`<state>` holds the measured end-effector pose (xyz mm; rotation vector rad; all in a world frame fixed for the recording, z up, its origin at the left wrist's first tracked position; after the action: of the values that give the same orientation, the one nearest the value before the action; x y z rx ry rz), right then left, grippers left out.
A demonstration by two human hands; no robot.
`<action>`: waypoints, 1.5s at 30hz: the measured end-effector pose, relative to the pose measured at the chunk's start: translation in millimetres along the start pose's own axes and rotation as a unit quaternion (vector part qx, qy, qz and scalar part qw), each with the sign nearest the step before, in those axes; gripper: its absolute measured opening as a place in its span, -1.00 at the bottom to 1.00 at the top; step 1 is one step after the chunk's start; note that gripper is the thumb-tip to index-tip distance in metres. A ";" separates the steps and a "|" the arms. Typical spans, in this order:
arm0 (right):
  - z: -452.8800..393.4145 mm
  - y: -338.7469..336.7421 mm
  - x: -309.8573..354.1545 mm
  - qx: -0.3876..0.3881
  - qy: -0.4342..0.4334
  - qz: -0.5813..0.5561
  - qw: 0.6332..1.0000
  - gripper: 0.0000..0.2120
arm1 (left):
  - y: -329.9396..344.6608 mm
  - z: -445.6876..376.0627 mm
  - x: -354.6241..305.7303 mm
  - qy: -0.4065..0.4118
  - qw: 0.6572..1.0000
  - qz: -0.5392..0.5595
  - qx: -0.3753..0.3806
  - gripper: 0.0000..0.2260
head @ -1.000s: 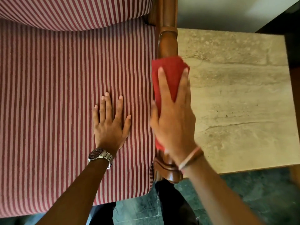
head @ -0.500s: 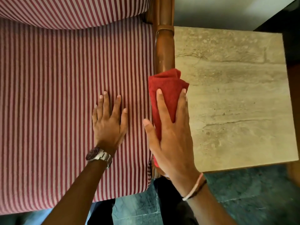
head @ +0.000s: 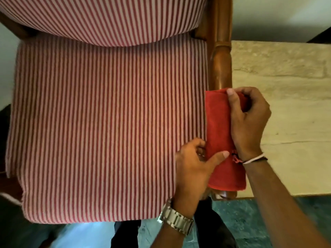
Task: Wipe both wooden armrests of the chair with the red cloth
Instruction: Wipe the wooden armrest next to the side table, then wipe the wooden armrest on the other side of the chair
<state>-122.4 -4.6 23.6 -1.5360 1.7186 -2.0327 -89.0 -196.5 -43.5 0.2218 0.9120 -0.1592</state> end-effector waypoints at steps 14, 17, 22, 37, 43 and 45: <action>128.4 112.3 194.9 0.002 -0.099 -0.029 0.995 -0.84 | -284.3 26.7 -33.3 0.022 0.992 -0.008 -0.126 -0.78; 153.3 141.3 255.3 0.010 -0.121 -0.081 0.989 -0.83 | -345.9 47.9 -59.1 0.035 0.987 -0.006 -0.154 -0.77; 184.5 177.2 359.8 0.033 -0.169 -0.158 0.972 -0.86 | -432.8 84.1 -102.5 0.072 0.975 -0.006 -0.208 -0.70; 236.2 315.4 455.4 0.139 -0.232 -0.071 0.960 -0.73 | -552.7 59.0 -128.0 0.083 0.898 -0.276 -0.332 -0.70; 221.5 308.5 367.9 0.028 -0.237 0.101 0.966 -0.50 | -525.5 48.3 -149.8 0.165 0.872 -0.383 -0.255 -0.45; 233.5 341.2 318.5 0.129 -0.250 0.226 0.933 -0.43 | -513.6 36.4 -157.1 0.194 0.844 -0.447 -0.225 -0.42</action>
<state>-293.2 -488.7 -70.9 -1.2749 1.3764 -1.4156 -274.0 -695.0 40.3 -0.6612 1.3785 -0.7762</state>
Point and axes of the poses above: each hand's wrist, its own z-axis away from the middle knuckle, its own y-axis out of the palm, x = y × z, the point moved 10 cm from there along -z, towards the middle knuckle, and after that the axes turned 13 degrees about z, right-handed, at the moved point
